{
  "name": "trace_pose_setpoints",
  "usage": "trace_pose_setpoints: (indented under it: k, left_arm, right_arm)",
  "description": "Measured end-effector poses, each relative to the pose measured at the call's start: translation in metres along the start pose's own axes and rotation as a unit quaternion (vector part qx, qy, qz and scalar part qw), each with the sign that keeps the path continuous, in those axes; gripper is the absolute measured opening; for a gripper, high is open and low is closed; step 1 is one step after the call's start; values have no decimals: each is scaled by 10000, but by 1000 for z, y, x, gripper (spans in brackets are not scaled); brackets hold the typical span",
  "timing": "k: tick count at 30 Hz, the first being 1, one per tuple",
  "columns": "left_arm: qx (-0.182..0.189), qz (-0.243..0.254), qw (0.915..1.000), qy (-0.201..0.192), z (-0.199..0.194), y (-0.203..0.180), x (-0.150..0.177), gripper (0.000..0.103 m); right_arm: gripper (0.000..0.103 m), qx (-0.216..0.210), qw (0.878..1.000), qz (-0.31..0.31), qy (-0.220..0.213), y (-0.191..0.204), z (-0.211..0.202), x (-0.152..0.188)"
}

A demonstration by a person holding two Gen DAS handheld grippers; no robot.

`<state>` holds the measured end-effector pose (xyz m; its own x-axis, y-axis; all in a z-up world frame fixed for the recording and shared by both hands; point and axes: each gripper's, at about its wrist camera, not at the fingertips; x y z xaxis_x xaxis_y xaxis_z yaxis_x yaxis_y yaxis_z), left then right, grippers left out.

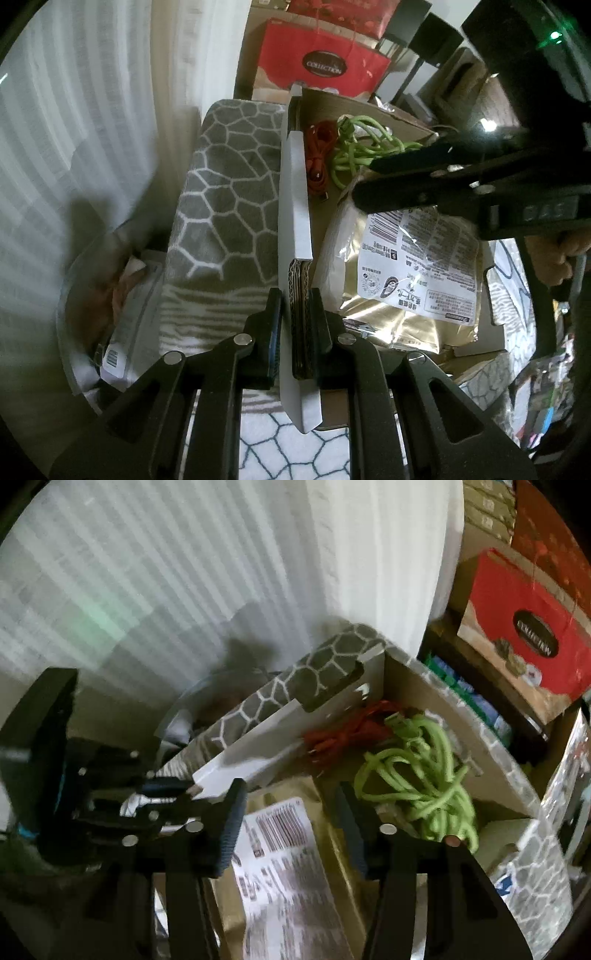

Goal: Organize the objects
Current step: 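Lift the large gold bag with the right tool and lower it into the box, then release the gold bag and move the right tool back to the tablecloth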

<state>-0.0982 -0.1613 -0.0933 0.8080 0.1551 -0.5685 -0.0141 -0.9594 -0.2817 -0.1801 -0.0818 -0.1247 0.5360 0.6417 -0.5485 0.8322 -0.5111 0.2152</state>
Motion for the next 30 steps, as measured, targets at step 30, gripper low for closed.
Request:
trace_pose_setpoints:
  k: [30]
  left_arm:
    - [-547,251,9980,201,28,-19,8,12]
  right_arm:
    - [46,874,9884,1003,-736,-41,-125,71]
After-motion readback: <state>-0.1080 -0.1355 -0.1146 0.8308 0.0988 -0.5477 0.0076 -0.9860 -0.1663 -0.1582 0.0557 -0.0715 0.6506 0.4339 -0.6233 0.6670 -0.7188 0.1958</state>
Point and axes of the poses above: each gripper's, at about its wrist camera, not at the fingertips, and z roughly the way its jaws point, y to its left, x to its underside, and after that the axes turned 11 degrees about -y, right-handed
